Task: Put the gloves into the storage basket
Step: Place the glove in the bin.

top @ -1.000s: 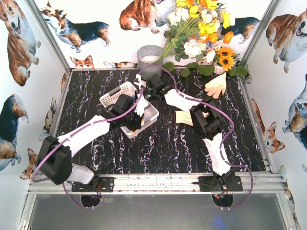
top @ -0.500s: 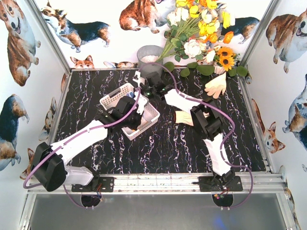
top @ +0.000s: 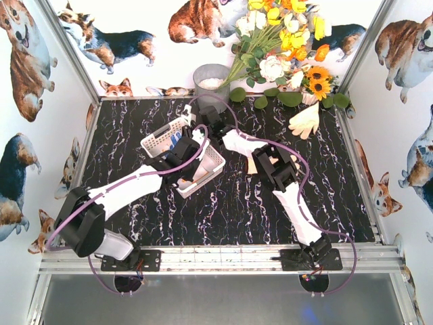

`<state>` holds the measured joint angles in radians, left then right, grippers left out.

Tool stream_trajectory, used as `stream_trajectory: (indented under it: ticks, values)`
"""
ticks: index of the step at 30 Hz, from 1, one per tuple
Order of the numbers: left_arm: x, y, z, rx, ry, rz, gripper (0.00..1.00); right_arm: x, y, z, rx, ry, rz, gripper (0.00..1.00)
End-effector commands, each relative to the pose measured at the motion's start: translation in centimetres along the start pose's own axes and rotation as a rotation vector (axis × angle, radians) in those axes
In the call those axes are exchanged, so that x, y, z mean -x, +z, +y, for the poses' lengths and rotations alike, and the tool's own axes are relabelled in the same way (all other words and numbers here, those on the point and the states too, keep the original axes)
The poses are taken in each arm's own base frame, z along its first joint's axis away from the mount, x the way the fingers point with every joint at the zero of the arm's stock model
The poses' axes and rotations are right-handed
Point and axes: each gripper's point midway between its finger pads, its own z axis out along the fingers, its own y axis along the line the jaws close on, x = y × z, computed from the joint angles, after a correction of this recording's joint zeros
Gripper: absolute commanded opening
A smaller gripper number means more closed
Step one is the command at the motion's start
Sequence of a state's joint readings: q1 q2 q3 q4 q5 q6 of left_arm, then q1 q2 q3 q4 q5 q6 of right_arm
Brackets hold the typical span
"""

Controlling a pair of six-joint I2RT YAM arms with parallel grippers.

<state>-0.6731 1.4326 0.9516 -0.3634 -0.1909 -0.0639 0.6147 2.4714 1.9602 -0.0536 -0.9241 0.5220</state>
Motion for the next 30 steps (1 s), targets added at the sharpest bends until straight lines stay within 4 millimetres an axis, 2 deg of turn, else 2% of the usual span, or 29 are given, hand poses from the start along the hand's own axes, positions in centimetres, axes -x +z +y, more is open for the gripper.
stream_trajectory:
  ticks: [1,6,12,17,23,30]
  values:
    - [1.3,-0.3,-1.8,-0.059,0.024,-0.017,0.0,6.7,-0.8,2.3,0.043,-0.197,-0.179,0.0]
    - [0.9,0.1,-1.6,-0.043,0.04,0.002,0.0,7.0,-0.5,2.1,0.063,-0.204,-0.186,0.0]
    - [-0.4,1.4,-2.9,-0.106,0.053,0.057,0.0,6.9,-0.5,0.2,0.05,-0.177,-0.191,0.0]
    - [-1.0,2.2,-3.0,-0.107,0.069,0.076,0.0,6.4,-0.7,-0.9,0.037,-0.161,-0.182,0.0]
    - [-0.4,2.7,-4.3,-0.166,0.036,0.061,0.0,6.2,-0.8,-1.1,0.028,-0.154,-0.181,0.0]
    - [-1.4,3.6,-5.2,-0.199,0.015,0.084,0.0,5.8,-0.9,-1.3,0.027,-0.148,-0.169,0.0]
